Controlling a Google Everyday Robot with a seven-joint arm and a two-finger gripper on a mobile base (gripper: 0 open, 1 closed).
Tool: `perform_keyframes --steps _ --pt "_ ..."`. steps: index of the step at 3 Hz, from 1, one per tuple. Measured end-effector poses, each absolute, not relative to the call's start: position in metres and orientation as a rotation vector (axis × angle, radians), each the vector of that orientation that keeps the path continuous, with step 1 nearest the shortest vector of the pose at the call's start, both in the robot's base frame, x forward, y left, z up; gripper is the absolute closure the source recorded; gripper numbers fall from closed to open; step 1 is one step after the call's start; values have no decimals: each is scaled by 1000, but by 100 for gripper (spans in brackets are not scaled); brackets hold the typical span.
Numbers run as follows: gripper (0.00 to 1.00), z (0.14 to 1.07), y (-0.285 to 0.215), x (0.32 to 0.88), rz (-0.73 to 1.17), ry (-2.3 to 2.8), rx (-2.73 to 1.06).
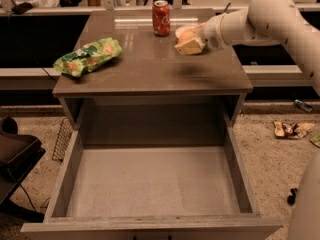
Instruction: Place orange into top drawer
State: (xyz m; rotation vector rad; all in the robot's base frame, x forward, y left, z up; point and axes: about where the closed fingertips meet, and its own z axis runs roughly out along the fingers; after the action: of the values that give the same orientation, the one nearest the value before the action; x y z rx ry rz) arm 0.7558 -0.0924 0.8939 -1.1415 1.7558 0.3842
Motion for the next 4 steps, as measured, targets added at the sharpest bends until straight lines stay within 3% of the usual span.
perform_keyframes --steps 1,2,3,4 --pt "100 945 -114 752 306 1744 -1155" --pt "100 994 -142 714 246 1682 -1068" --pt "100 1044 -144 653 196 1594 -953" --pt "100 1032 -157 599 182 1624 -861"
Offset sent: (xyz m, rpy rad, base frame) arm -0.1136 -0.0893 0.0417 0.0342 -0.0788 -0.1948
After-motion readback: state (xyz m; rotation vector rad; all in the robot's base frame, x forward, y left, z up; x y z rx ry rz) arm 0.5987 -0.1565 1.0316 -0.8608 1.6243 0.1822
